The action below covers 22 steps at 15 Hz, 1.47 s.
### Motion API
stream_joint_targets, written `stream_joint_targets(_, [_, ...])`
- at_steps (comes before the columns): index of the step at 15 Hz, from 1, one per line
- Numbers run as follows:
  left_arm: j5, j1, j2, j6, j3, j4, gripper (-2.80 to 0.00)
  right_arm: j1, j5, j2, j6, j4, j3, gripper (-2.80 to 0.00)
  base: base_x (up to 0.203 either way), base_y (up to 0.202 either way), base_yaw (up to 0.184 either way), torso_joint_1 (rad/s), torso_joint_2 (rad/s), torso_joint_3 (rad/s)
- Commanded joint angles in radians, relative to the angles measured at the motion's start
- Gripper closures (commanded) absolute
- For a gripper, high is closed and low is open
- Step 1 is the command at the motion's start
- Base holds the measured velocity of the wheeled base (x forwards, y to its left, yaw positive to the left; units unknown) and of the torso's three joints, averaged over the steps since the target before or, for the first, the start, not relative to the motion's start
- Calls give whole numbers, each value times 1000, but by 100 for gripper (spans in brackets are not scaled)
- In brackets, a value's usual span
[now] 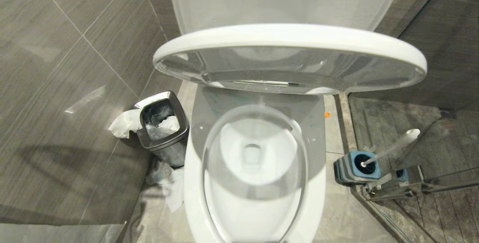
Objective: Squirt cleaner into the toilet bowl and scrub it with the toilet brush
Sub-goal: Close the toilet lid
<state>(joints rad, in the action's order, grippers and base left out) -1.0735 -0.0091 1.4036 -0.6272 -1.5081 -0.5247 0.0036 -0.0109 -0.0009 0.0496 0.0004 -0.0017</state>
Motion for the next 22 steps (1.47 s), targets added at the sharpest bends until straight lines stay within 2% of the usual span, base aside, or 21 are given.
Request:
stream_joint_targets(1, [-49,-5,21,-8,-3,-3,0,0,0,1,0,0,0,0,0,0,0,2,2,32])
stream_joint_targets(2, [-73,-3,34,-20,-9,-5,0,0,0,1,1,0,0,0,0,0,0,0,0,0])
stream_joint_targets(7, [-49,7,120,-20,-170,3,0,-1,0,1,1,0,0,0,0,0,0,0,0,0])
stream_joint_targets(9, [-23,5,171,-13,-296,65,0,1,0,1,0,0,0,0,0,0,0,0,0,0])
stream_joint_targets(10, [12,0,195,9,-354,125,0,1,0,1,1,0,0,0,0,0,0,0,0,0])
stream_joint_targets(11, [96,-17,223,79,-411,221,0,1,0,1,1,0,0,0,0,0,0,0,0,0])
stream_joint_targets(12, [225,-54,237,211,-428,304,0,0,0,1,1,0,0,0,0,0,0,0,0,0])
stream_joint_targets(14, [505,-147,249,422,-435,447,0,1,0,1,1,0,0,0,0,0,0,0,0,0])
stream_joint_targets(15, [562,-178,252,505,-437,492,0,-1,0,1,1,0,0,0,0,0,0,0,0,0])
stream_joint_targets(17, [572,-200,252,659,-436,524,0,1,0,1,0,0,0,0,0,0,0,0,0,0])
stream_joint_targets(18, [575,-241,251,688,-434,539,0,-1,0,1,1,0,0,0,0,0,0,0,0,0])
stream_joint_targets(20, [574,-318,249,705,-433,565,0,1,0,1,0,0,0,0,0,0,0,0,0,0])
stream_joint_targets(22, [572,-354,229,714,-430,669,0,-1,0,1,0,0,0,0,0,0,0,0,0,0])
